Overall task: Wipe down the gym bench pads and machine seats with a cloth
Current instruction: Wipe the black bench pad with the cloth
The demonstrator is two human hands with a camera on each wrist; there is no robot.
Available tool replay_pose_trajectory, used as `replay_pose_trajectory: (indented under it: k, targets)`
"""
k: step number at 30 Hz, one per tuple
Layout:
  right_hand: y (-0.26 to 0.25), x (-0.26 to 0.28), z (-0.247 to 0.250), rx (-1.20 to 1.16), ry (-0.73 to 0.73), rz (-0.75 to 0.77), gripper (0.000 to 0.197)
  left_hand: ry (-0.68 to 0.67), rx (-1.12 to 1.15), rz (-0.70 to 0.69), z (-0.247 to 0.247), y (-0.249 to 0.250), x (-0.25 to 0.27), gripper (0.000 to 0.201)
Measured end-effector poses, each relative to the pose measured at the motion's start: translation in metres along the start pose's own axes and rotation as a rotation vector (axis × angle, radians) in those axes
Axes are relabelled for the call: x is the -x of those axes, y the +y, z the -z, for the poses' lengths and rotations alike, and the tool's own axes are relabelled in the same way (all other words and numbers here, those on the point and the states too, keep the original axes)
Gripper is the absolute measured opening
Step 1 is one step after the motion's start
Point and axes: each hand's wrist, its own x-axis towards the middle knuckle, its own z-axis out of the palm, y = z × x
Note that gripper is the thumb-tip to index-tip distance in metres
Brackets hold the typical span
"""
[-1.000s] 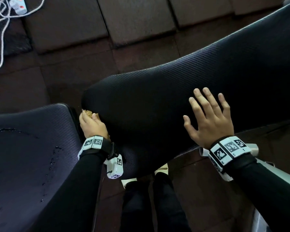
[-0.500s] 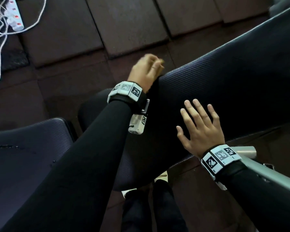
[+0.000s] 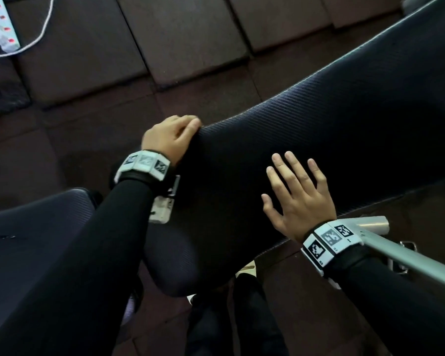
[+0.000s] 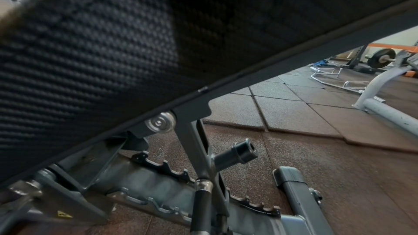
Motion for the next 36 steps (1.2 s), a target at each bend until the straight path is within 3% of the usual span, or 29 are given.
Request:
replay_pose_trajectory:
  k: [3, 6, 13, 19, 22, 27, 32, 36]
  targets:
    - [-0.001, 0.000, 0.000, -0.002, -0.004, -0.001, 0.047, 0.004, -0.031, 0.115, 0.003, -0.035, 0.006, 0.036]
    - [-0.001, 0.000, -0.001, -0.009, -0.004, -0.002, 0.047, 0.015, -0.012, 0.185, -0.002, -0.038, 0.002, 0.036]
    - [0.000, 0.000, 0.001, -0.001, -0.007, 0.002, 0.048, 0.054, 0.101, 0.083, -0.014, 0.007, 0.000, 0.042]
    - [0.000, 0.000, 0.001, -0.001, -0.008, 0.000, 0.048, 0.119, 0.094, 0.069, -0.011, -0.026, 0.006, 0.034]
    - [0.000, 0.000, 0.001, 0.003, -0.006, 0.002, 0.049, 0.160, 0.094, 0.165, -0.012, -0.053, 0.011, 0.034]
    - [0.000, 0.000, 0.001, 0.005, -0.003, 0.005, 0.049, 0.197, 0.160, 0.490, -0.015, -0.095, 0.026, 0.038]
    - [-0.001, 0.001, 0.002, 0.008, -0.003, -0.001, 0.049, 0.250, 0.253, 0.586, -0.016, -0.112, 0.041, 0.038]
    - [0.000, 0.001, 0.002, 0.001, -0.003, -0.003, 0.050, 0.376, 0.358, 0.766, -0.023, -0.120, 0.052, 0.039]
